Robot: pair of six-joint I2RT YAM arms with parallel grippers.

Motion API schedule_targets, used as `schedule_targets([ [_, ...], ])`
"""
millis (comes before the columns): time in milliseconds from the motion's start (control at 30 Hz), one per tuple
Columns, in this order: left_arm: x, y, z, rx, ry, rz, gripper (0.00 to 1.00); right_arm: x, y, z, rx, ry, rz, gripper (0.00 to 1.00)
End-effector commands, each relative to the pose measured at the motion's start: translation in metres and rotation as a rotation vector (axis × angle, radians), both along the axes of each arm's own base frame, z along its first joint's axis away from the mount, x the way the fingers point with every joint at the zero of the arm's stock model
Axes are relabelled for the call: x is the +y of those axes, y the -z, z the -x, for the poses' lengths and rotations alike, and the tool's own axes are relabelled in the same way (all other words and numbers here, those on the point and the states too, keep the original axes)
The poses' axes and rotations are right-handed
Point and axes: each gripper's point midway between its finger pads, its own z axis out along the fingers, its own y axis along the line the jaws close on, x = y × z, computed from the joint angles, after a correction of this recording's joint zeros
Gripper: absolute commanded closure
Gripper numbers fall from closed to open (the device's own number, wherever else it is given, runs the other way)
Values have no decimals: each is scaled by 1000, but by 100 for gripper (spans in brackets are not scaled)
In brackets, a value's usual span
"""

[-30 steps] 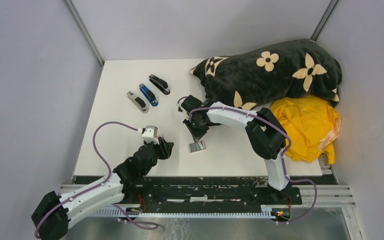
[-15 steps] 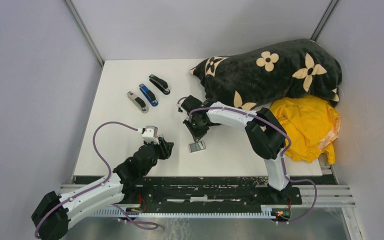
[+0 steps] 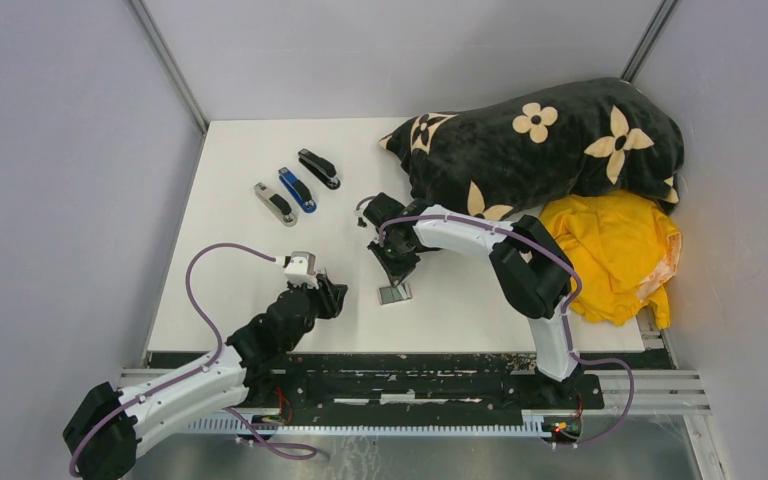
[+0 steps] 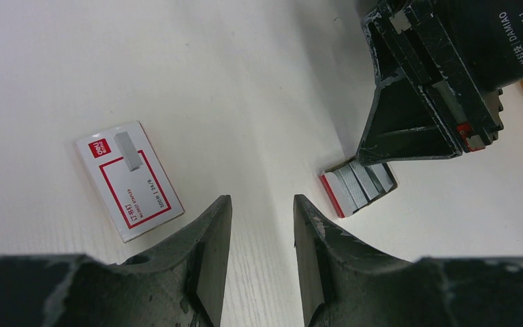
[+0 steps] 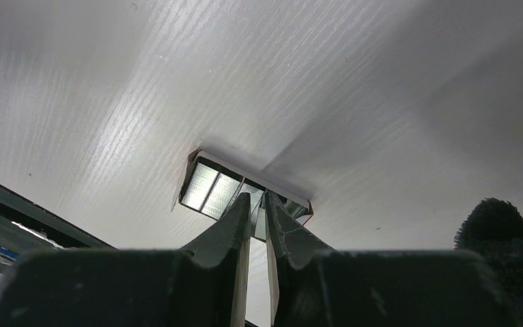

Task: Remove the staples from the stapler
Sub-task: Place the staple in the staple box.

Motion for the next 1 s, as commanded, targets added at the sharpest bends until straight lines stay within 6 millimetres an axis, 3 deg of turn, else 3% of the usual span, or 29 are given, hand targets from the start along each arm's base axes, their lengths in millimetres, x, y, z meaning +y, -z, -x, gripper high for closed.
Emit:
schedule_targets([
  [0,1,-14,-8,-58,-14,5,54,-2,-2,-2,-22,-8,2,81],
  [967,1,-14,-8,-58,-13,6,54,-15,-17,1,-64,-9,-9,81],
])
